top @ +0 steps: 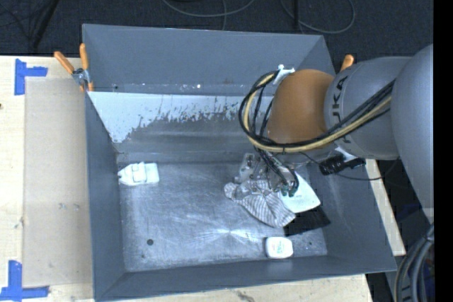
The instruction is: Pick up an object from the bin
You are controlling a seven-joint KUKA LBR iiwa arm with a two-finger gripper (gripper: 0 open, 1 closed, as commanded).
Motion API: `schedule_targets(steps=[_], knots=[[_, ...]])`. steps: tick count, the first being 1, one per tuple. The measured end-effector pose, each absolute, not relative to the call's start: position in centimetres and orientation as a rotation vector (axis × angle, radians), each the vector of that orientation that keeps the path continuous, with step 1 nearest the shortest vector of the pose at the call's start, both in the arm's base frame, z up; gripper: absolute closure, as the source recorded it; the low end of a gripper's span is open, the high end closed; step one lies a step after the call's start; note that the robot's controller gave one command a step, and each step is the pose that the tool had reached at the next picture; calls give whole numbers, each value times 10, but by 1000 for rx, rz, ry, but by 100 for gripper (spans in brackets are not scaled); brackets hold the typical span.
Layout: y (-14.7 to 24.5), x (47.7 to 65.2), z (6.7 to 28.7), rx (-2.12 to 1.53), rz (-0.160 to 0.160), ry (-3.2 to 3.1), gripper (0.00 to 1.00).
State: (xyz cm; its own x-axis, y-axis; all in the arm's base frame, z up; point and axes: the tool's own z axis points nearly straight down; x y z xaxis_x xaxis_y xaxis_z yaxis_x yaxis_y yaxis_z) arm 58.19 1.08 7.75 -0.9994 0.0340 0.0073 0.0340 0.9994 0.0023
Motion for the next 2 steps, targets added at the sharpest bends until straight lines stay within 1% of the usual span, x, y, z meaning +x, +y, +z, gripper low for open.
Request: schedule_targets(steps=[1,2], knots=[[11,582,78,-53,-4,-3134,100],[-2,587,191,33,0,-3142,100]])
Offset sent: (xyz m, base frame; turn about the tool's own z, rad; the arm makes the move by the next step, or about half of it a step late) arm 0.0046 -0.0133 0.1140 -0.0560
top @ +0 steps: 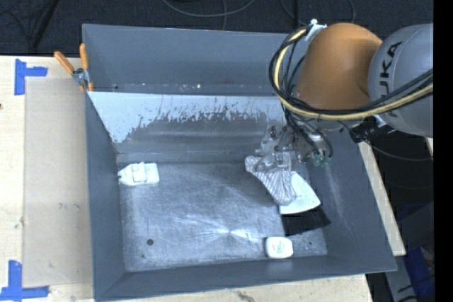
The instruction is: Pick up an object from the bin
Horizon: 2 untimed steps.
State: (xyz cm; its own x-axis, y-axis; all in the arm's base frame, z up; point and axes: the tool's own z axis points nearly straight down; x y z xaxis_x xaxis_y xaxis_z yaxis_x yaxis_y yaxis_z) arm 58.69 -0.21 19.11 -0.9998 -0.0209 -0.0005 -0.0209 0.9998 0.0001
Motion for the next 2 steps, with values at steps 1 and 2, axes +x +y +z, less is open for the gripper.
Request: schedule_targets(steps=[1,2], knots=[[-2,587,191,-33,0,3141,100],[-48,552,317,-456,-3,3103,100]])
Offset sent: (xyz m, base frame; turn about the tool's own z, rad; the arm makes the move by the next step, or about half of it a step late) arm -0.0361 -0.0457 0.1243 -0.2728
